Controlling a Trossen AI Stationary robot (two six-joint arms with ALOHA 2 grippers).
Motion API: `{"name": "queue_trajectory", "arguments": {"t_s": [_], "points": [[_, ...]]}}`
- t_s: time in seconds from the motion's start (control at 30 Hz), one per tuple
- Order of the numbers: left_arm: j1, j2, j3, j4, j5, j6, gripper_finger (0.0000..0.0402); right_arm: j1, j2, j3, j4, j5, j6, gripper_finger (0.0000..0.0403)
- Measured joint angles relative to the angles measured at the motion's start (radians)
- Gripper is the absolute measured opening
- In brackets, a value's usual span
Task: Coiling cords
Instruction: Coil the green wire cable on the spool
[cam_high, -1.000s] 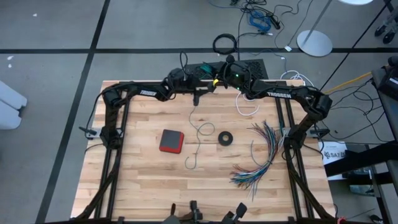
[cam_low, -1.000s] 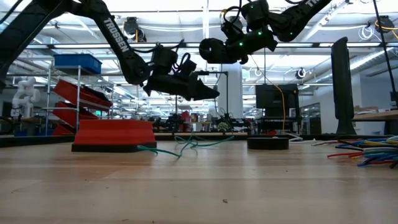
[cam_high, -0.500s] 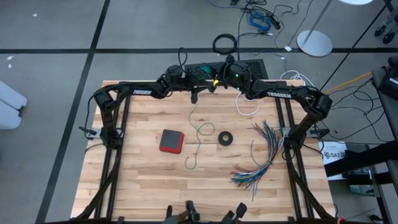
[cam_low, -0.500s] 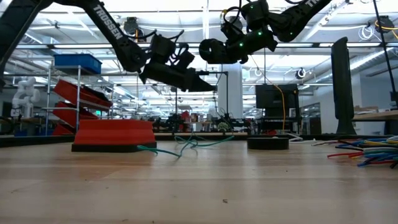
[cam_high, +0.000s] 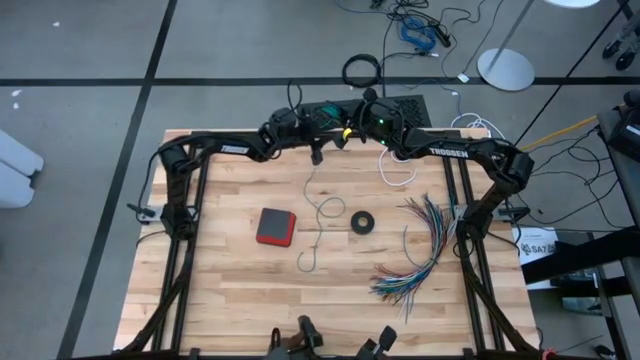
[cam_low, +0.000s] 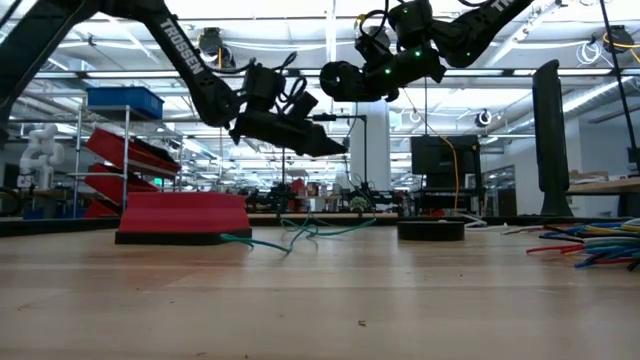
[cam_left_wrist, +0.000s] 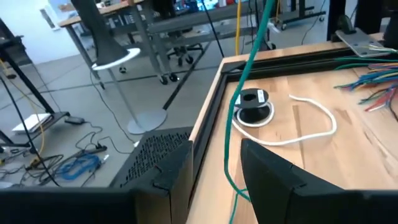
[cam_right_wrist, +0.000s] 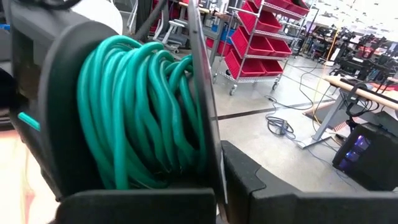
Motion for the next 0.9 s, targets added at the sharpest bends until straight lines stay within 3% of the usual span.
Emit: {"name": "queue_trajectory", "arguments": {"t_s": [0.17,0.3,0.67,0.8,0.9], "points": [[-0.001,0.050,0.034,0.011,-0.012,-0.007,0.0141,0.004,0.000,0.000,0.000,0.000,0.001,0.0000],[-0.008,0.069,0.045,0.006,-0.090,-0.016,0.0141,0.013,0.000,0.000,0.001,0.000,0.000,0.0000],[0.006,0.068,0.049,0.016,-0.097,-0.033,0.0140,0.018,0.000,0.000,0.026,0.000,0.000,0.0000],[0.005,0.068,0.049,0.021,-0.099,-0.034,0.0119,0.019,0.000,0.000,0.035,-0.001,0.000,0.0000],[0.008,0.068,0.048,0.014,-0.101,-0.034,0.0081,0.019,0.000,0.000,0.035,0.000,0.000,0.0000]]}}
